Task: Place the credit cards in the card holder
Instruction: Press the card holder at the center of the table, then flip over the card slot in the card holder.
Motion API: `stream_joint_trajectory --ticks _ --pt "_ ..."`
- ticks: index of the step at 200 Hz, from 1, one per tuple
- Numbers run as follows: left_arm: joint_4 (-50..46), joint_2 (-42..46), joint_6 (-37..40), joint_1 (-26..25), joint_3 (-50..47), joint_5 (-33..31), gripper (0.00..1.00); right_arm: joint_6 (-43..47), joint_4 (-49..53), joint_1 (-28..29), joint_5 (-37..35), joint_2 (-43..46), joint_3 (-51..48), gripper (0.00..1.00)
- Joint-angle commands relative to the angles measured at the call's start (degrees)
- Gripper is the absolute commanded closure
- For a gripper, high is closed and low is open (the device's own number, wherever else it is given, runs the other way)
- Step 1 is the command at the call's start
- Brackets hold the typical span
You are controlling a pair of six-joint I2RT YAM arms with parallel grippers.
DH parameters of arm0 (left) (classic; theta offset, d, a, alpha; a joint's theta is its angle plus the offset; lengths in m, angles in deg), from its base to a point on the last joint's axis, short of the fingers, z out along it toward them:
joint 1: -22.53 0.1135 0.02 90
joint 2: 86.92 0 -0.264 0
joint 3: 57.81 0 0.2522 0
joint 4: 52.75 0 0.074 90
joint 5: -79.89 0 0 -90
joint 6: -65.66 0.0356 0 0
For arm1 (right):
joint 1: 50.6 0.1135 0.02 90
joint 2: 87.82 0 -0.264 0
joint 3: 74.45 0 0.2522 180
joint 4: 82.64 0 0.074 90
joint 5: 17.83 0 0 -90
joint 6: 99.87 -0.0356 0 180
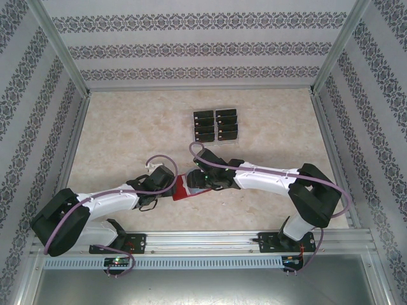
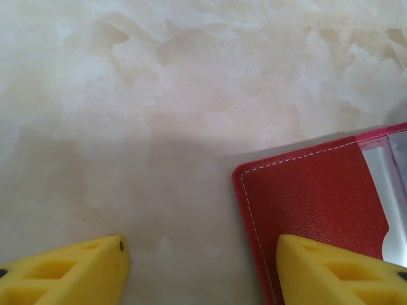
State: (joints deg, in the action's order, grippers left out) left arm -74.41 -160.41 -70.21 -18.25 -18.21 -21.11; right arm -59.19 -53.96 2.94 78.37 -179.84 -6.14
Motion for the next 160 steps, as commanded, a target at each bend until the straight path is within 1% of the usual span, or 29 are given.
stream_joint_trajectory --ticks 1,25,45,63,80,94,132,160 --pt "3.7 -1.5 -1.5 -0.5 -1.8 4.5 0.36 0.8 3.3 1.0 -2.6 -0.5 1.8 0.48" --pt "3.6 -1.1 -1.6 -0.6 -1.7 4.5 0.36 1.0 2.4 1.0 -2.4 0.1 1.6 0.48" --pt "2.7 0.9 -2.3 -0.5 -2.0 3.3 0.36 1.5 0.6 1.0 -0.4 -0.7 2.2 0.48" --pt "-0.5 5.6 -3.1 0.0 -1.8 0.6 0.35 1.9 -0.7 1.3 1.5 -2.0 3.1 0.48" --pt "-5.1 11.7 -4.7 0.5 -1.4 -2.1 0.31 2.2 -1.2 1.7 2.1 -3.1 4.2 0.48" --pt "-8.4 16.6 -5.9 0.8 -1.5 -3.9 0.30 2.3 -1.6 2.1 2.9 -4.0 5.1 0.48" --pt "-14.0 27.0 -9.1 2.2 -3.0 -5.7 0.30 2.2 -1.7 4.0 4.0 -7.3 8.5 0.48" --pt "-15.3 30.2 -9.7 2.7 -3.1 -5.3 0.30 1.4 -0.6 5.4 4.9 -11.0 11.5 0.48"
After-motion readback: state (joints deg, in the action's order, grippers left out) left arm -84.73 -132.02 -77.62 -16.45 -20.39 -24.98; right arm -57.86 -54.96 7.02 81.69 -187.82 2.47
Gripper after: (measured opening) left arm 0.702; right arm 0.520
